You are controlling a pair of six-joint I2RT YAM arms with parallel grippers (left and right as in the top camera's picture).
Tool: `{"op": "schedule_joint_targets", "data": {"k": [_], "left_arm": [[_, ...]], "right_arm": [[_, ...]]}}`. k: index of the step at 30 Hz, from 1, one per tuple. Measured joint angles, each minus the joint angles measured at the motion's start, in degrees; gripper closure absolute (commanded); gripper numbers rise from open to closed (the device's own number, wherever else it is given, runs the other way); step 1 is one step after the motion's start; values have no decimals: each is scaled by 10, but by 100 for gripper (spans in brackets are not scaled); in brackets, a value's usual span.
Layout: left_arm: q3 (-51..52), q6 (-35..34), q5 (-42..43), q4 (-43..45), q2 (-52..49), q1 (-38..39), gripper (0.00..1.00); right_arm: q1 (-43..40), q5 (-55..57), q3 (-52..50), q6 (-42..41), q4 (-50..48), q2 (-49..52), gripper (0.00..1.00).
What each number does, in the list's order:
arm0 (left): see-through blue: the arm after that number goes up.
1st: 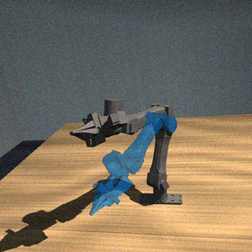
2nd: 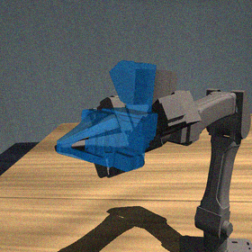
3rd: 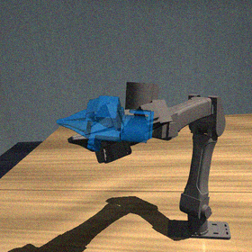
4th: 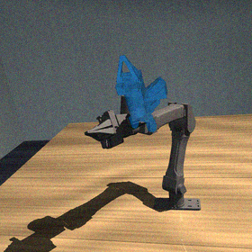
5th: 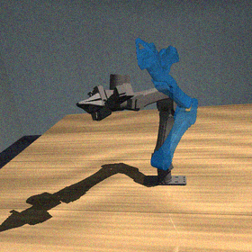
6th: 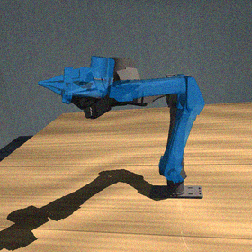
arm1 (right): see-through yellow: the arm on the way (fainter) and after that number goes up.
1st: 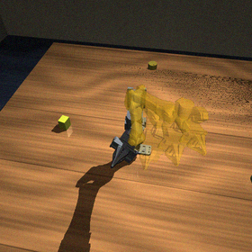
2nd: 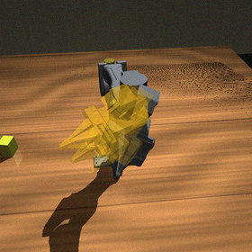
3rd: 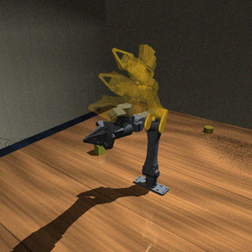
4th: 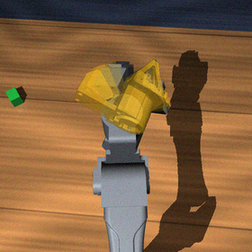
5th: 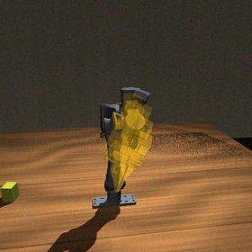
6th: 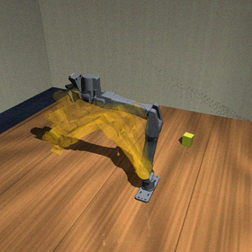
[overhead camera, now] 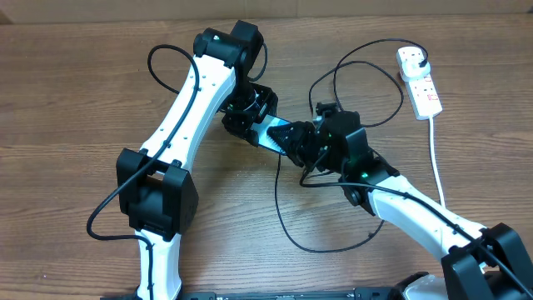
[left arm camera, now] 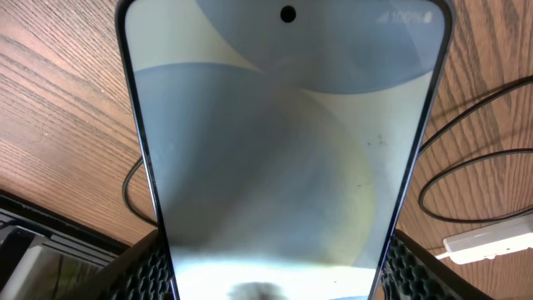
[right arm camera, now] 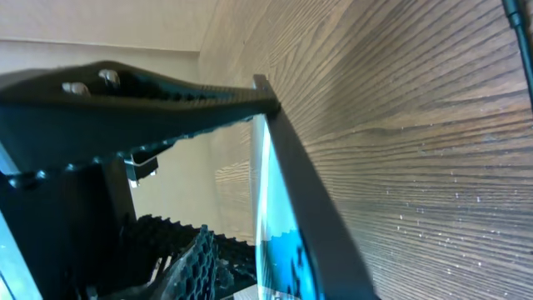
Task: Plug charger to phone and switch on socket
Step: 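Grasp the phone edge with the right gripper and release left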
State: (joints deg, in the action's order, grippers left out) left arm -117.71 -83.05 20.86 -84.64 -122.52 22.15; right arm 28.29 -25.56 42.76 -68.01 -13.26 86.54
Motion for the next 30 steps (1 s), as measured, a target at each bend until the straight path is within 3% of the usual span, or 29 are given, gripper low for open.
{"op": "schedule_joint_targets", "data": {"k": [22, 30], "left_arm": [[0, 9, -1, -17, 0, 8, 96], [0, 10, -1, -21, 0, 9, 96]], "right_arm": [[2, 7, 0, 9, -1, 21, 80], [2, 5, 0, 13, -7, 21, 88]]}}
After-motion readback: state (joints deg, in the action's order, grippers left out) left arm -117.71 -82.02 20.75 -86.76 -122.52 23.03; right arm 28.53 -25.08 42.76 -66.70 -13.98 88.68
